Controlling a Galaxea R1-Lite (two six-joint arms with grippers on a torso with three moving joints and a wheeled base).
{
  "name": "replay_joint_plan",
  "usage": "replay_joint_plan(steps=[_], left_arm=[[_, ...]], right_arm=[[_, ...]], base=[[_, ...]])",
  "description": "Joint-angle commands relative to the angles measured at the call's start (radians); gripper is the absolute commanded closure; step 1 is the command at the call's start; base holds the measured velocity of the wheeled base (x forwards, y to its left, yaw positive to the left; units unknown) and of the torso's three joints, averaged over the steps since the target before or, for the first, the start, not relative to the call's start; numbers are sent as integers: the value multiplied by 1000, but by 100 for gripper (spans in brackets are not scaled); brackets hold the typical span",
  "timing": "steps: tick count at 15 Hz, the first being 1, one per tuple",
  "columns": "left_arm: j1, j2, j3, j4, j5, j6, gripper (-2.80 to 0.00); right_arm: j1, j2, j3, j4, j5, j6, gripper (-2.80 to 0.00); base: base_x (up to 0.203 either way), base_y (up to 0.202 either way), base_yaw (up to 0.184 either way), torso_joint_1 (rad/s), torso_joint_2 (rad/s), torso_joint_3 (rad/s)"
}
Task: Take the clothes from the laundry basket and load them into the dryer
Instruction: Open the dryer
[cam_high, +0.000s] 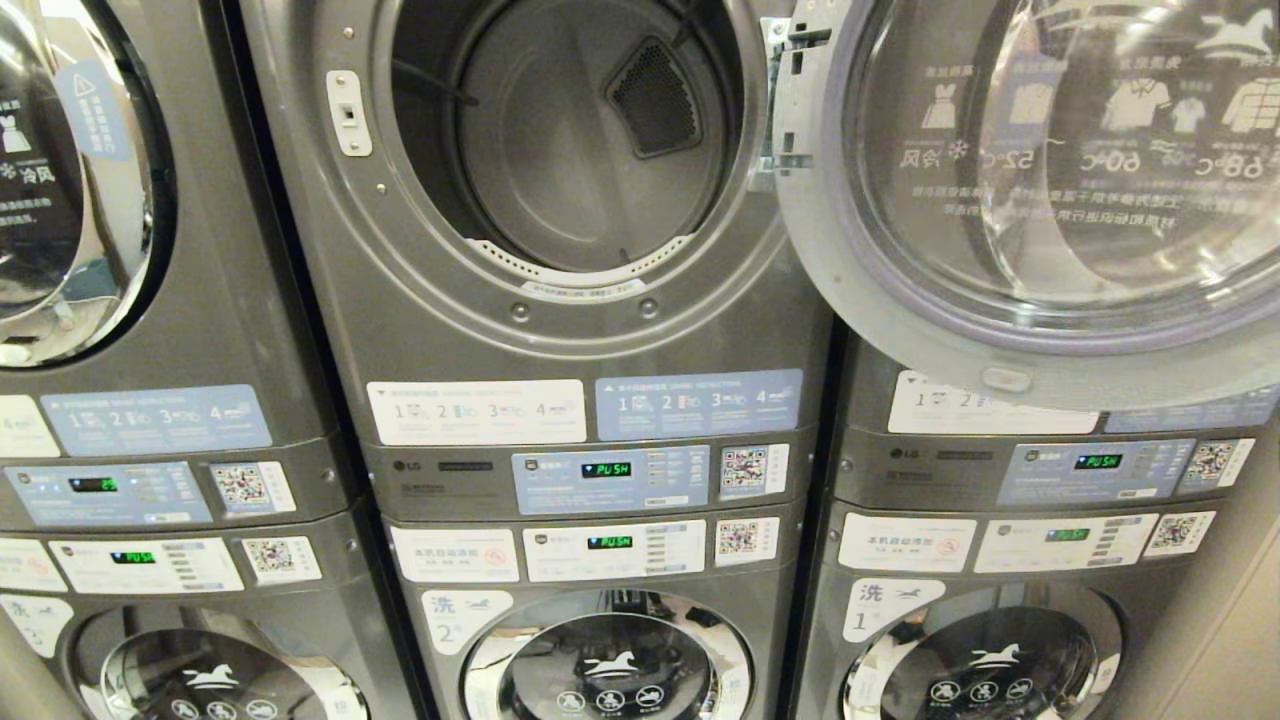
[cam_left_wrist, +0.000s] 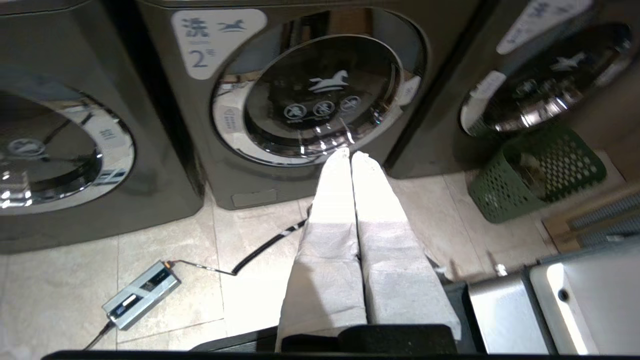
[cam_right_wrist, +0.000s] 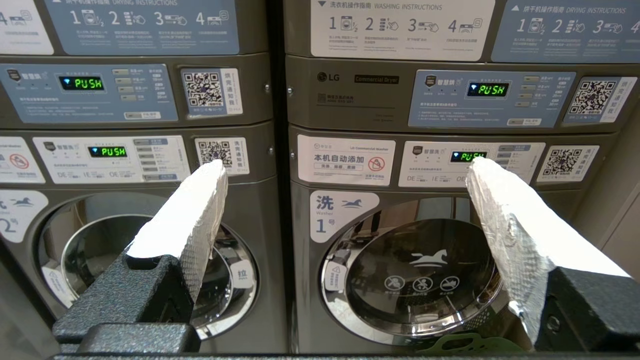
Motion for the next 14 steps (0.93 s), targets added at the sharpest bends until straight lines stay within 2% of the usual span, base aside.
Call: replay_joint_plan(steps=[1,3,6,7,11,14], left_arm=[[88,-8,-1,-1,1,6,0],[229,-38,-1,-5,2,66,0],[314,-226,2,13,-5,190,0],[325,-266,2,21,-11,215,0],[298,-466,-1,31,-45,235,0],[297,-482,2,23,-48,232,0]], right_arm=[[0,-2,-2,1,0,0,-280],[0,-2,-2,1,0,0,-280],[0,-2,-2,0,0,0,-280],[0,-2,0,-1,0,1,-280],[0,-2,1,-3,2,3,-280],[0,-2,0,-3,1,3,-280]], base=[[0,0,0,0,0,0],[0,0,0,0,0,0],[0,0,0,0,0,0],[0,0,0,0,0,0],[0,0,0,0,0,0],[0,0,0,0,0,0]])
